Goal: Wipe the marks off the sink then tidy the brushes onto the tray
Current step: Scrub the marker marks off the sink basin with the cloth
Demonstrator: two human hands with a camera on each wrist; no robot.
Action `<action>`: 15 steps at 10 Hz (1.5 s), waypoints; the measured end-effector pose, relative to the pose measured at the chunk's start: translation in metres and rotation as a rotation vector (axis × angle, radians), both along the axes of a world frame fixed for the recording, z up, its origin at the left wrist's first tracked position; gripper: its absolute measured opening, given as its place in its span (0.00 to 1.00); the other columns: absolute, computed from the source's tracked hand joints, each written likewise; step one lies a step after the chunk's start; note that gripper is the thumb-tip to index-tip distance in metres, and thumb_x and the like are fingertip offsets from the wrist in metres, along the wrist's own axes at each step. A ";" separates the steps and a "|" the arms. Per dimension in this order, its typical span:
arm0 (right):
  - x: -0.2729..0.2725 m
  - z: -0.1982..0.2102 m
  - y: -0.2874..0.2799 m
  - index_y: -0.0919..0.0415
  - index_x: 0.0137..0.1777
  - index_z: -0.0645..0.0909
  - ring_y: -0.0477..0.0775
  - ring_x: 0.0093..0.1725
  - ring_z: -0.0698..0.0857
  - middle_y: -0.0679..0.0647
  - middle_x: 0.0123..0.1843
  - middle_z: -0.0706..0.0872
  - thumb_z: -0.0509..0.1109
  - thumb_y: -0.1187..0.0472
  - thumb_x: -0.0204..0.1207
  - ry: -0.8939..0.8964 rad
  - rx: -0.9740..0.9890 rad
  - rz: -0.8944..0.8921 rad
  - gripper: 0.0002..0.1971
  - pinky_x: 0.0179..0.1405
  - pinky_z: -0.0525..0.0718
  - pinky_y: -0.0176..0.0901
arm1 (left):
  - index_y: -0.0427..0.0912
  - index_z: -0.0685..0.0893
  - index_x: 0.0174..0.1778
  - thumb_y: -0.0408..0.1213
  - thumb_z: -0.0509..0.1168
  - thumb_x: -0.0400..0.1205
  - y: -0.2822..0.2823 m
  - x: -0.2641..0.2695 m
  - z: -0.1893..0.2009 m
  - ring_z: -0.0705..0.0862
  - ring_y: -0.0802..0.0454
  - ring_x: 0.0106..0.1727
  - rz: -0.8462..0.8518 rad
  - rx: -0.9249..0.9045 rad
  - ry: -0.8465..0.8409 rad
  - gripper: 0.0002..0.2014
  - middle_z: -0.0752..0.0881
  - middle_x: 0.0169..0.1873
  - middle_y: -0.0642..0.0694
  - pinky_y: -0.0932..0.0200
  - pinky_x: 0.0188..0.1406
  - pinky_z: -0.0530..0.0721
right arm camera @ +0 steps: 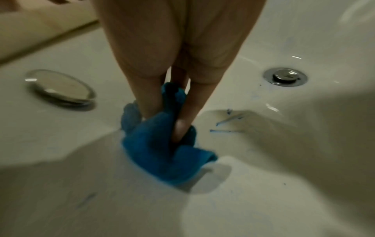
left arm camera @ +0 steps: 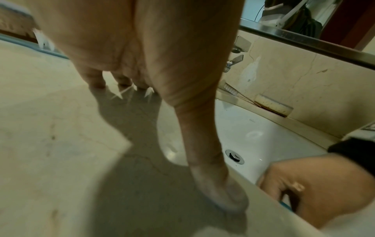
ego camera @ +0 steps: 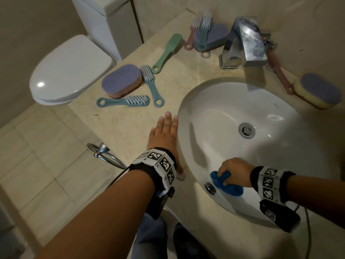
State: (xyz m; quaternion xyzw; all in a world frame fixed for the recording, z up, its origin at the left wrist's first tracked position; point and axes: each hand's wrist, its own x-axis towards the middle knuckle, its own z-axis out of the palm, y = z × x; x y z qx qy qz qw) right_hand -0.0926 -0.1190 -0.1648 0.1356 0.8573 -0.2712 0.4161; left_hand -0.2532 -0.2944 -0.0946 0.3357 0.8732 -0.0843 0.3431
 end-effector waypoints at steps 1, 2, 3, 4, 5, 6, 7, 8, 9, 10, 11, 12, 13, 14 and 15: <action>0.010 0.004 -0.005 0.56 0.63 0.83 0.36 0.41 0.76 0.36 0.42 0.77 0.73 0.60 0.73 -0.020 -0.069 0.040 0.17 0.37 0.68 0.16 | 0.44 0.24 0.78 0.55 0.83 0.54 0.001 0.000 0.000 0.31 0.44 0.82 0.003 0.000 0.006 0.78 0.25 0.79 0.45 0.47 0.81 0.41; -0.001 -0.001 0.002 0.58 0.63 0.83 0.40 0.49 0.81 0.50 0.55 0.83 0.71 0.62 0.75 0.043 0.008 -0.024 0.16 0.44 0.69 0.20 | 0.44 0.24 0.78 0.56 0.83 0.54 0.001 0.000 -0.001 0.31 0.44 0.82 0.002 0.001 0.009 0.78 0.25 0.79 0.44 0.47 0.81 0.42; -0.019 -0.008 0.010 0.59 0.64 0.82 0.53 0.63 0.81 0.57 0.64 0.83 0.71 0.62 0.75 0.074 0.082 -0.095 0.17 0.53 0.68 0.27 | 0.44 0.24 0.78 0.55 0.84 0.53 0.000 -0.001 0.000 0.30 0.44 0.82 0.008 0.004 0.000 0.79 0.25 0.79 0.45 0.47 0.81 0.41; -0.021 -0.007 0.003 0.55 0.66 0.81 0.51 0.58 0.80 0.54 0.63 0.83 0.72 0.59 0.74 0.064 0.051 -0.034 0.19 0.46 0.69 0.24 | 0.44 0.24 0.78 0.55 0.84 0.53 -0.001 0.000 -0.001 0.30 0.44 0.82 0.003 0.004 -0.001 0.79 0.25 0.79 0.45 0.47 0.81 0.41; -0.012 -0.004 -0.010 0.52 0.66 0.81 0.44 0.51 0.76 0.46 0.55 0.80 0.73 0.57 0.74 0.084 -0.025 0.036 0.20 0.43 0.69 0.26 | 0.44 0.24 0.78 0.56 0.83 0.54 -0.001 0.000 -0.001 0.30 0.44 0.82 0.001 0.007 0.003 0.78 0.25 0.79 0.45 0.47 0.81 0.40; -0.017 -0.011 0.001 0.56 0.64 0.82 0.47 0.53 0.79 0.50 0.55 0.82 0.71 0.61 0.75 0.137 0.059 0.053 0.17 0.47 0.69 0.28 | 0.44 0.24 0.79 0.56 0.84 0.53 0.000 0.000 -0.001 0.30 0.44 0.82 0.001 0.002 0.001 0.78 0.25 0.79 0.45 0.47 0.81 0.40; -0.027 -0.016 0.013 0.65 0.54 0.85 0.52 0.47 0.80 0.57 0.47 0.81 0.66 0.66 0.78 0.188 0.105 -0.035 0.09 0.37 0.70 0.30 | 0.44 0.24 0.78 0.55 0.84 0.53 0.000 0.000 -0.001 0.30 0.45 0.82 0.008 -0.002 0.002 0.79 0.25 0.79 0.45 0.47 0.81 0.41; -0.026 -0.012 -0.004 0.59 0.64 0.82 0.53 0.53 0.81 0.57 0.54 0.83 0.69 0.60 0.77 0.172 0.067 -0.006 0.16 0.43 0.67 0.29 | 0.44 0.24 0.78 0.55 0.84 0.53 0.001 0.000 0.000 0.30 0.45 0.82 0.002 -0.013 -0.002 0.79 0.24 0.79 0.45 0.47 0.81 0.40; -0.021 -0.007 -0.009 0.56 0.62 0.83 0.49 0.51 0.78 0.54 0.54 0.82 0.69 0.59 0.77 0.137 0.013 -0.013 0.14 0.42 0.66 0.29 | 0.44 0.24 0.78 0.55 0.84 0.53 0.001 0.000 0.001 0.30 0.44 0.82 0.000 -0.015 0.006 0.78 0.25 0.79 0.45 0.47 0.81 0.41; -0.036 -0.011 0.009 0.55 0.64 0.82 0.56 0.59 0.81 0.55 0.58 0.84 0.68 0.60 0.77 0.160 0.136 -0.158 0.16 0.50 0.69 0.33 | 0.44 0.24 0.78 0.55 0.84 0.53 0.002 0.000 0.001 0.30 0.44 0.82 0.000 -0.022 0.009 0.79 0.25 0.79 0.44 0.47 0.81 0.41; -0.046 -0.012 0.003 0.59 0.67 0.80 0.52 0.57 0.80 0.56 0.58 0.82 0.67 0.64 0.78 0.204 0.129 -0.082 0.18 0.44 0.66 0.28 | 0.43 0.24 0.78 0.55 0.84 0.53 0.002 0.000 0.001 0.30 0.44 0.82 -0.004 -0.027 0.004 0.79 0.25 0.79 0.44 0.47 0.81 0.41; -0.045 -0.004 -0.021 0.56 0.68 0.80 0.47 0.51 0.77 0.55 0.59 0.82 0.70 0.60 0.76 0.258 0.011 0.080 0.19 0.38 0.67 0.27 | 0.43 0.23 0.78 0.56 0.83 0.54 0.002 0.000 0.000 0.31 0.44 0.82 -0.007 -0.036 0.021 0.79 0.25 0.79 0.43 0.47 0.81 0.41; -0.041 -0.013 -0.016 0.56 0.66 0.80 0.49 0.51 0.78 0.54 0.57 0.81 0.68 0.60 0.77 0.299 0.098 0.338 0.17 0.39 0.65 0.27 | 0.43 0.23 0.78 0.56 0.83 0.54 0.002 0.000 0.000 0.31 0.43 0.82 -0.009 -0.035 0.020 0.79 0.25 0.79 0.43 0.47 0.81 0.41; -0.047 -0.026 0.016 0.50 0.43 0.80 0.46 0.28 0.73 0.47 0.33 0.75 0.60 0.62 0.79 0.318 -0.010 0.246 0.08 0.24 0.64 0.34 | 0.43 0.24 0.78 0.55 0.84 0.53 0.001 0.000 0.000 0.30 0.44 0.82 0.000 -0.026 0.001 0.79 0.25 0.79 0.44 0.46 0.81 0.41; -0.058 -0.030 0.041 0.41 0.39 0.80 0.40 0.34 0.71 0.39 0.34 0.68 0.66 0.63 0.77 0.197 0.224 -0.003 0.13 0.34 0.66 0.29 | 0.44 0.24 0.78 0.55 0.84 0.52 0.000 0.000 0.000 0.30 0.44 0.82 0.005 -0.014 -0.007 0.79 0.24 0.79 0.45 0.46 0.81 0.41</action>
